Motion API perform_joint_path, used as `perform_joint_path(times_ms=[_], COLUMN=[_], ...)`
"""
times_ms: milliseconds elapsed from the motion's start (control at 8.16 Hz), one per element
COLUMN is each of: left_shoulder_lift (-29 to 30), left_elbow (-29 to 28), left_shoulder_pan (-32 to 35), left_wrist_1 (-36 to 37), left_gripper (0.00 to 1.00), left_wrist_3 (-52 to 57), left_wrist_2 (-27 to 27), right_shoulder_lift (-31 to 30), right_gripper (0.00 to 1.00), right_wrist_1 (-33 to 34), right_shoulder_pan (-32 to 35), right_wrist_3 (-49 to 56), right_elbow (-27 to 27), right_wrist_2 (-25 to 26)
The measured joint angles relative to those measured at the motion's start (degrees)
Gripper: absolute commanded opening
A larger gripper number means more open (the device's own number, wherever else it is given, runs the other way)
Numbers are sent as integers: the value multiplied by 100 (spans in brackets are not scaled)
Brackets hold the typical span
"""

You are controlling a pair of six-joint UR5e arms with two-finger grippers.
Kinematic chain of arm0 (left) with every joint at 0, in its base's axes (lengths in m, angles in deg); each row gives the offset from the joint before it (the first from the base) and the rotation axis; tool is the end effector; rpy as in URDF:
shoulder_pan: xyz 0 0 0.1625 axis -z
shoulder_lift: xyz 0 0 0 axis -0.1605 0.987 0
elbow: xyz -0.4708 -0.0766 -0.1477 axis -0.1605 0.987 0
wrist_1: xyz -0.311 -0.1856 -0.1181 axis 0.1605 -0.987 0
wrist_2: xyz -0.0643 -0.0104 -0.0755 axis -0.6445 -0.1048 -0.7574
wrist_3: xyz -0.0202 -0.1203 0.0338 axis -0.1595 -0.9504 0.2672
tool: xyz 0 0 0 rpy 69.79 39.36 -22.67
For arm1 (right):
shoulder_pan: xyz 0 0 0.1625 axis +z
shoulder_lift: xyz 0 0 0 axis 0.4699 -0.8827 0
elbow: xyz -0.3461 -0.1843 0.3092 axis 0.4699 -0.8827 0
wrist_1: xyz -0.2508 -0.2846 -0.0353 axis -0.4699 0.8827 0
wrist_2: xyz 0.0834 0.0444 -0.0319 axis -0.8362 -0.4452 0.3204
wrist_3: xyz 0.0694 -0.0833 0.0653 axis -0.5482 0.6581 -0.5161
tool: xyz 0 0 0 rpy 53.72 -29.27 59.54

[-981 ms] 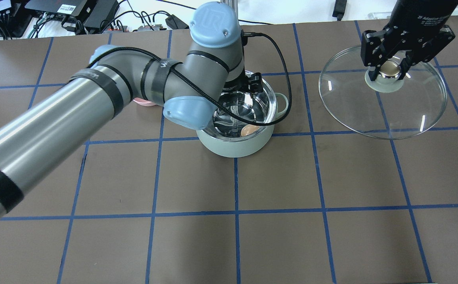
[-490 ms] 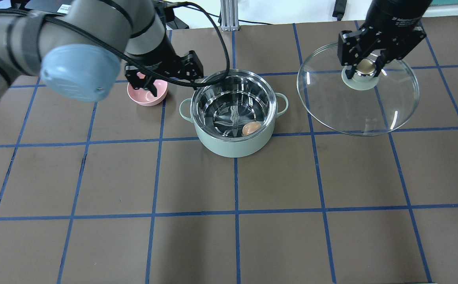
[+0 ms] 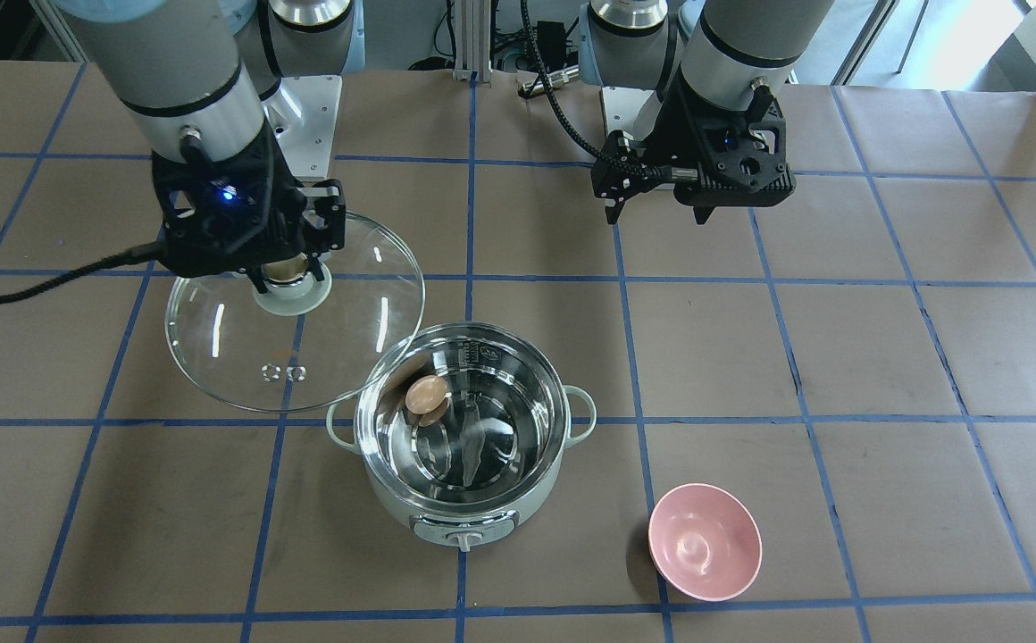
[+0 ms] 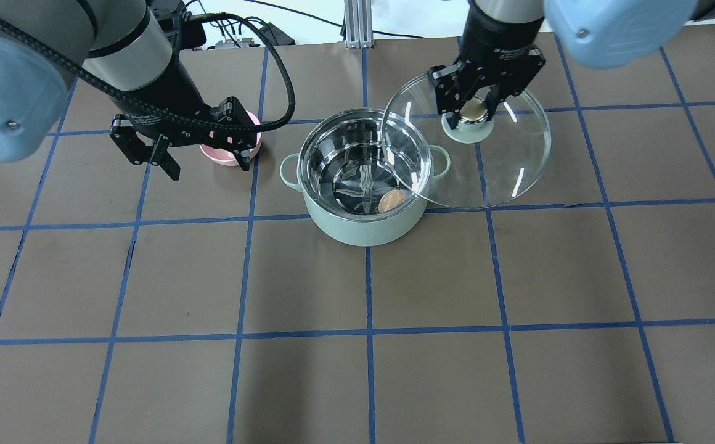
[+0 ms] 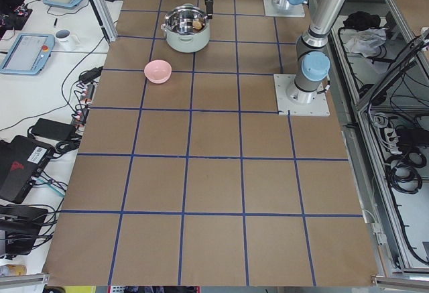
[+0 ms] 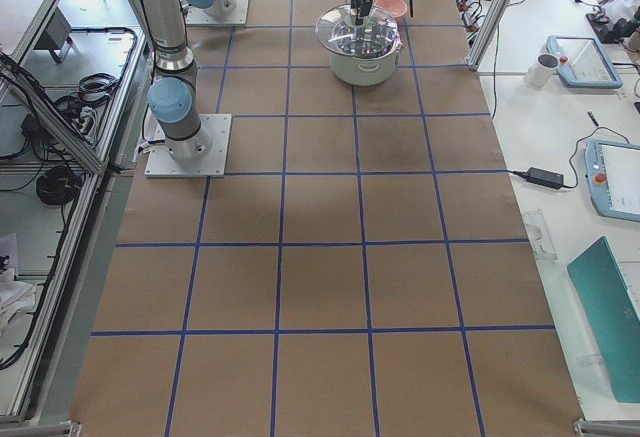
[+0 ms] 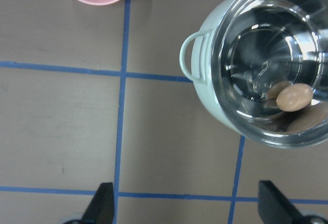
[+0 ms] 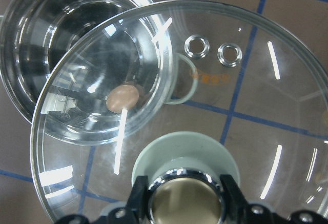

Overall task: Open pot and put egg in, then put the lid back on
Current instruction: 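Withdraw the left gripper toward the bowl while the right carries the lid over the pot, then lower the glass lid onto the pot with the right gripper and settle it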

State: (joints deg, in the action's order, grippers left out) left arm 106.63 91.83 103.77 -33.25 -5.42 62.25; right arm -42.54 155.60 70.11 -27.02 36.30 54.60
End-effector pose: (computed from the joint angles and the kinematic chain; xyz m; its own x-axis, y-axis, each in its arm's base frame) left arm -0.1760 -0.4334 0.5366 -0.9960 -0.0699 0.0557 -0.0670 0.9964 0.0517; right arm 0.2134 -0.5126 0.5333 -0.9680 -0.2479 -0.0403 -0.2475 0.9688 -0.0136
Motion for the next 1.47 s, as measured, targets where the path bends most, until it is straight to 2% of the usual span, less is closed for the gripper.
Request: perform_joint_path(times_ms=[490, 858, 1471], left_shoulder_lift=[-128, -135, -135], left_elbow=[-7, -39, -47], left_shoulder_pan=[-45, -42, -18], left_wrist_1=[-90, -91, -65], left_gripper=[100, 100, 100], left_wrist_3=[164, 307, 311], left_wrist_2=[134, 262, 353], right_shoulder_lift=[636, 990, 1374], right_gripper=[0, 0, 0], right_wrist_1=[495, 703, 1095], right_shoulder_pan=[474, 791, 896], right_wrist_3=[7, -3, 7], right_elbow=[-137, -236, -253], right_wrist_2=[-388, -444, -638])
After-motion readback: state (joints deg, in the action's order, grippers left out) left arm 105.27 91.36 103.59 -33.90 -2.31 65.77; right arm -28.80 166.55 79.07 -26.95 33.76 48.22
